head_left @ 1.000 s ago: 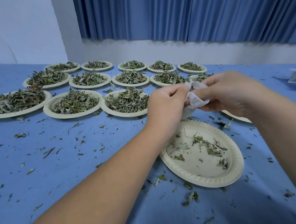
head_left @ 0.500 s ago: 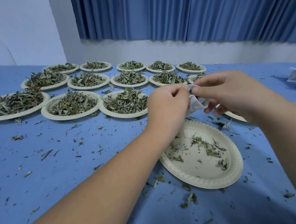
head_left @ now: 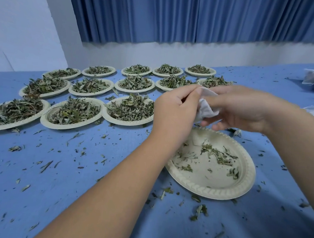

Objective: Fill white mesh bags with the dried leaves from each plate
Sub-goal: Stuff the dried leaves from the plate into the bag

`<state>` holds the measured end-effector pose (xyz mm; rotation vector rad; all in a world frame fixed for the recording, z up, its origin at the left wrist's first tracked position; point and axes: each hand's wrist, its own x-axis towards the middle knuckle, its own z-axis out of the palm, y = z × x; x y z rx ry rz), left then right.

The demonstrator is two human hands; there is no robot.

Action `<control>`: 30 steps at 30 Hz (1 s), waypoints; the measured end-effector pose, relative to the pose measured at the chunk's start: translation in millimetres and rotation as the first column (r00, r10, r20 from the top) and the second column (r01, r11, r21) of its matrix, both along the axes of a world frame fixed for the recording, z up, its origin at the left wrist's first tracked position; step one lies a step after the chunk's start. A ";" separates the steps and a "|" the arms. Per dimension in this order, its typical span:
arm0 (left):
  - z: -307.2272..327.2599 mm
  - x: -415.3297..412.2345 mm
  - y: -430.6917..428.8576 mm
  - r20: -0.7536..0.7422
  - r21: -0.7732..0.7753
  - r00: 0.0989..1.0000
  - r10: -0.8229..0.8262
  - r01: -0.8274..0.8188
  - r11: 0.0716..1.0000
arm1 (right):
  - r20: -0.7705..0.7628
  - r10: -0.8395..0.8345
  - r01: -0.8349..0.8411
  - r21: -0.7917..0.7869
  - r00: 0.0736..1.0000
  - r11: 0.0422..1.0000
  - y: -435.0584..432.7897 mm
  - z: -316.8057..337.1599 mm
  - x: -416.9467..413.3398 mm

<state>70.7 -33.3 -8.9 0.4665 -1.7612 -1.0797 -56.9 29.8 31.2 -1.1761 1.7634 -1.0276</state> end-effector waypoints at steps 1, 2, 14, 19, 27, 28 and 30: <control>0.3 0.1 -0.9 -0.014 0.025 1.000 0.008 -0.008 1.000 | 0.105 0.034 -0.030 -0.038 0.994 0.999 1.9 -0.8 -1.4; 0.7 -0.2 -1.3 -0.027 0.056 1.000 0.013 -0.012 0.998 | 0.163 0.038 -0.024 -0.082 0.986 0.996 2.2 -2.3 -3.2; -1.6 1.1 -3.9 0.016 0.115 0.997 -0.082 0.080 0.990 | -0.223 -0.303 0.246 -0.250 0.927 0.937 -3.4 -15.9 2.3; -5.5 1.2 -16.8 -0.037 0.220 0.991 0.127 -0.116 0.969 | -0.307 -0.288 0.195 -0.300 0.907 0.934 28.9 -28.9 -7.7; -7.6 1.9 -24.8 -0.090 0.260 0.984 0.155 -0.127 0.957 | -0.799 0.231 -0.321 0.051 0.555 0.946 37.3 -57.9 17.2; -7.8 2.3 -25.5 -0.089 0.259 0.984 0.157 -0.129 0.957 | -0.804 0.266 -0.354 0.073 0.532 0.932 36.4 -60.6 20.0; -8.0 3.0 -26.3 -0.087 0.258 0.984 0.156 -0.129 0.957 | -0.817 0.287 -0.404 0.072 0.501 0.912 35.2 -64.4 22.6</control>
